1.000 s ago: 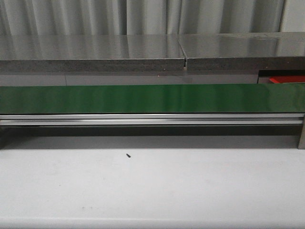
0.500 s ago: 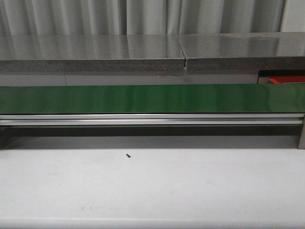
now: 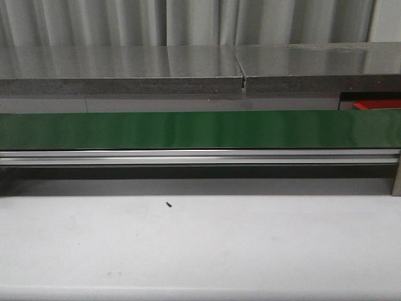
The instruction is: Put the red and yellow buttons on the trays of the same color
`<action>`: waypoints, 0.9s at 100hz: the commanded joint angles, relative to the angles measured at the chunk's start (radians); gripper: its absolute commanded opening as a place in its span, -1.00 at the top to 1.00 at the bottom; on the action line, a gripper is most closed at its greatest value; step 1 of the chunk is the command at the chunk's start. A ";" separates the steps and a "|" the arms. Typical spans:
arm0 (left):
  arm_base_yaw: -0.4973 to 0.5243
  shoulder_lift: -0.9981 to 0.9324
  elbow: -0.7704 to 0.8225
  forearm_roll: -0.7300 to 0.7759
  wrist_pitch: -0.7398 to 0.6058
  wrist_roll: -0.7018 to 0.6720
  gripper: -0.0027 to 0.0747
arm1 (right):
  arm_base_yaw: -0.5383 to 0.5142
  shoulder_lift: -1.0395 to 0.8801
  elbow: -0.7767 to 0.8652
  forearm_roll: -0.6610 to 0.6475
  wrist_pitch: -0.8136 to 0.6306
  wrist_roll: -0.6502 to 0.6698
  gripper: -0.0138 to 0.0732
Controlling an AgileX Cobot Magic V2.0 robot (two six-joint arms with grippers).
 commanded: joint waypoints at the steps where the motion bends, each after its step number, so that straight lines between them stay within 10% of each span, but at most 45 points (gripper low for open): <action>1: -0.008 0.003 -0.028 -0.016 -0.082 -0.003 0.98 | 0.001 -0.001 -0.026 0.015 -0.063 -0.006 0.84; 54: -0.008 0.003 -0.028 -0.016 -0.082 -0.003 0.98 | 0.015 -0.035 -0.020 -0.048 -0.075 0.010 0.84; 90: -0.008 0.003 -0.028 -0.016 -0.082 -0.003 0.98 | 0.095 -0.339 0.194 -0.342 -0.255 0.364 0.84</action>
